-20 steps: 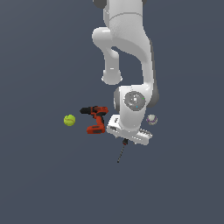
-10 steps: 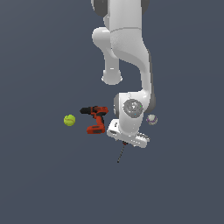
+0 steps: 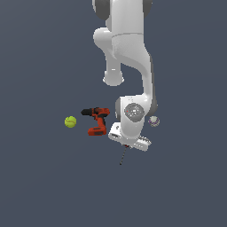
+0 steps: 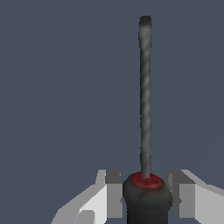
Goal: Pick up a designated object from a clutter of objects.
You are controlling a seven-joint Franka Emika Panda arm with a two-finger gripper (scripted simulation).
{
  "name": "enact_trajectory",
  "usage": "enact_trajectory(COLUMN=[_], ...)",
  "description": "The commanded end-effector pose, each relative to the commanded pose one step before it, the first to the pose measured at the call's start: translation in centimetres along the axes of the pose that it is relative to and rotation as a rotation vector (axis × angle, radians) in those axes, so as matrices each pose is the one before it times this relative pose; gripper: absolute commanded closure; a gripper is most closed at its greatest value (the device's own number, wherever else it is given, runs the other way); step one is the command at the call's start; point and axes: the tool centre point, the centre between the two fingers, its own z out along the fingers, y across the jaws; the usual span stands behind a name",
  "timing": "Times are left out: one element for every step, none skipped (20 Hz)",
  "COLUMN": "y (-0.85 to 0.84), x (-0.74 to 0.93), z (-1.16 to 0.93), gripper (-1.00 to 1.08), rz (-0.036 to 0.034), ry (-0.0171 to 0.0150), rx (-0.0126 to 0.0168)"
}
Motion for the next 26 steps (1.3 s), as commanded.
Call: enact_trajectory(y=[0.001,0.0,0.0,0.0,0.0,0.002,-0.008,-0.023,-0.038,-0.053,-0.069,-0.083,-0.098,-0.112,-0.126,-0.14,-0.153,-0.167,-0.179,-0.192,-0.204,-0.217,-0.229,-0.24,-0.25,-0.257], x=[0.034,0.0,0.0,0.0,0.0,-0.027,0.004,0.012,0.02,0.028,0.036,0.044,0.052,0.059,0.067,0.075,0.082,0.089,0.097,0.104,0.111,0.119,0.126,0.133,0.139,0.145], z=[0.01,0.0,0.0,0.0,0.0,-0.036,-0.032,-0.097,-0.162,-0.226,-0.289,-0.352,-0.413,-0.474,-0.533,-0.59,-0.647,-0.702,-0.756,-0.808,-0.859,-0.909,-0.958,-1.005,-1.043,-1.071], gripper=[1.08,1.08,1.08,1.08,1.08,1.08,1.08,1.08,1.08,1.08,1.08,1.08,1.08,1.08,1.08,1.08,1.08,1.08,1.08,1.08,1.08,1.08,1.08,1.08,1.08,1.08], rz=[0.00022,0.0,0.0,0.0,0.0,0.0,0.0,0.0,0.0,0.0,0.0,0.0,0.0,0.0,0.0,0.0,0.0,0.0,0.0,0.0,0.0,0.0,0.0,0.0,0.0,0.0], ry=[0.00064,0.0,0.0,0.0,0.0,0.0,0.0,0.0,0.0,0.0,0.0,0.0,0.0,0.0,0.0,0.0,0.0,0.0,0.0,0.0,0.0,0.0,0.0,0.0,0.0,0.0], rx=[0.00021,0.0,0.0,0.0,0.0,0.0,0.0,0.0,0.0,0.0,0.0,0.0,0.0,0.0,0.0,0.0,0.0,0.0,0.0,0.0,0.0,0.0,0.0,0.0,0.0,0.0])
